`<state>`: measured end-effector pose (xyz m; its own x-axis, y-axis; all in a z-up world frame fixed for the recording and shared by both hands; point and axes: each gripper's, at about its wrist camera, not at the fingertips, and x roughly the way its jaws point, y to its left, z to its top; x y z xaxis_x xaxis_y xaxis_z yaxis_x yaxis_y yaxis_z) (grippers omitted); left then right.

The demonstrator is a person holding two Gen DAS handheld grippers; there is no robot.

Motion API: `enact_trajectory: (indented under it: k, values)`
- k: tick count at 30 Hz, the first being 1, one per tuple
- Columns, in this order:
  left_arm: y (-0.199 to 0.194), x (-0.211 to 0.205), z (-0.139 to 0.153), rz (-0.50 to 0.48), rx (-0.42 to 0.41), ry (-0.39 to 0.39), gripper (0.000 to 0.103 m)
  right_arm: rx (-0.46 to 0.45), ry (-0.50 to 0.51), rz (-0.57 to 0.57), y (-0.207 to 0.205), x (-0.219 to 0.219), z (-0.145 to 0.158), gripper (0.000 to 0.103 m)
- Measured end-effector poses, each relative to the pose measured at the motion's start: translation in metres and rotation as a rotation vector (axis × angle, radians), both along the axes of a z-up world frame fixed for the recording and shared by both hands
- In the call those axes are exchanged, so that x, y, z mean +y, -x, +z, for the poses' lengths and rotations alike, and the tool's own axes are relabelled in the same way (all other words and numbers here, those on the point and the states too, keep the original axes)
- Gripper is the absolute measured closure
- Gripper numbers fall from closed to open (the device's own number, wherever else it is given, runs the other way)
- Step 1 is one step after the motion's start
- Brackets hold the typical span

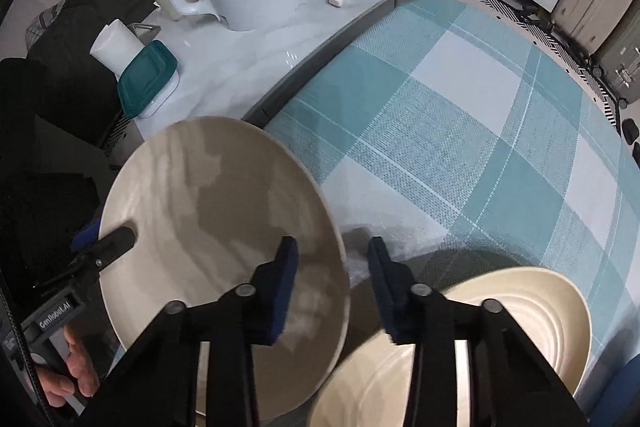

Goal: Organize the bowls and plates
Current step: 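Lift the cream plate with the right gripper toward the other plate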

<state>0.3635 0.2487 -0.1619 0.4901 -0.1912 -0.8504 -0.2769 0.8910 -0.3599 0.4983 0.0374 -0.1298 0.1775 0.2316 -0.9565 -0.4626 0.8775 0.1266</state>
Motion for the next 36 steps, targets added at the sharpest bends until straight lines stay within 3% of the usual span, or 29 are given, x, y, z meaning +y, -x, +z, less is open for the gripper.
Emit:
enact_trajectory:
  k: [2,10,13,15,36]
  values:
    - [0.001,0.002,0.000,0.000,-0.005,0.005,0.057,0.002,-0.005,-0.003,0.001,-0.003,0.001,0.076]
    - [0.003,0.003,-0.005,-0.025,-0.022,0.060,0.062,0.006,-0.044,-0.024,0.005,-0.003,0.003,0.089]
    - [0.003,-0.002,-0.005,-0.057,-0.020,0.089,0.077,0.002,-0.073,-0.046,0.006,-0.006,0.007,0.091]
    - [0.001,-0.005,-0.003,-0.073,-0.014,0.087,0.082,0.011,-0.095,-0.058,0.006,-0.008,0.010,0.093]
    - [0.013,-0.004,0.023,-0.082,-0.019,0.083,0.083,-0.006,-0.105,-0.107,0.024,-0.012,0.033,0.093]
